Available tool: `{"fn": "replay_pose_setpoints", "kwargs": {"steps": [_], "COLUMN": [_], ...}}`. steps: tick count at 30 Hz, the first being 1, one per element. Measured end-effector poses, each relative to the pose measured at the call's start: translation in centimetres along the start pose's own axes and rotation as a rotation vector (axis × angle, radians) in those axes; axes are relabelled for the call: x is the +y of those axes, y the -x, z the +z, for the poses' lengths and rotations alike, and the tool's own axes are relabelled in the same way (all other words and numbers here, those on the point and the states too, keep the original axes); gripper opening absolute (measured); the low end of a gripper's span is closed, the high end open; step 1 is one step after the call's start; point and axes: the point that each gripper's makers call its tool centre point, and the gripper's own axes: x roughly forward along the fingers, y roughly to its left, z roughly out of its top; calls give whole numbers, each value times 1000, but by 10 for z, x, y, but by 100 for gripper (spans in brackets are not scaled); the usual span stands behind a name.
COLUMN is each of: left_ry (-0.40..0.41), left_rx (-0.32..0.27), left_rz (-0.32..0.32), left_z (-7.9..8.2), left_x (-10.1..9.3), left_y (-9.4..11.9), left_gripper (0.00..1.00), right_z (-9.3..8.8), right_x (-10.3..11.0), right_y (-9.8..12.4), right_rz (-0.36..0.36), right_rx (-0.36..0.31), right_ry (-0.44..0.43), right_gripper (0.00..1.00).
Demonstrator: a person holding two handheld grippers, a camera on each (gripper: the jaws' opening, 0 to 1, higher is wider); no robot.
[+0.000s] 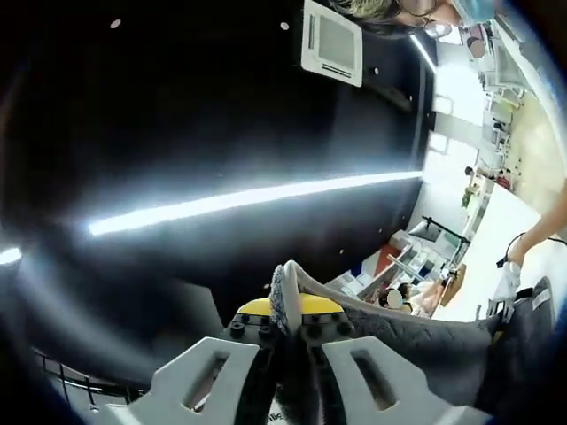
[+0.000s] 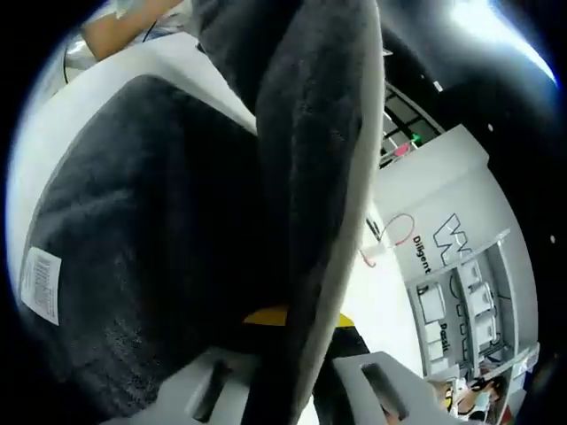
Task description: Open the folded towel by lifting each exposed corner and separating the folded layers until the towel lies flat within the target outline without major curled edges
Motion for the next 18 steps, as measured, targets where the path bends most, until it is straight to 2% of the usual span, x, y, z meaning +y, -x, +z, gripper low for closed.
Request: {"fn": "replay_pose_setpoints", "kwargs": {"steps": [2,12,18], "left_ry": [-40,-16,-21], "left_rx": [-13,-24,-42], "left_rz": [25,65,100], "left_z": [4,9,13], "left_x": [6,22,32], "left_y": [3,11,17], "left_gripper": [3,3,3], "right_z": [2,0,-1], "right_x": [-6,-20,-28], "right_y": [3,14,27], "right_rz": [-27,-66,-92], "right_rx": [-3,-13,-17], "right_ry": [-15,31,13], "right_gripper": [4,4,3]}}
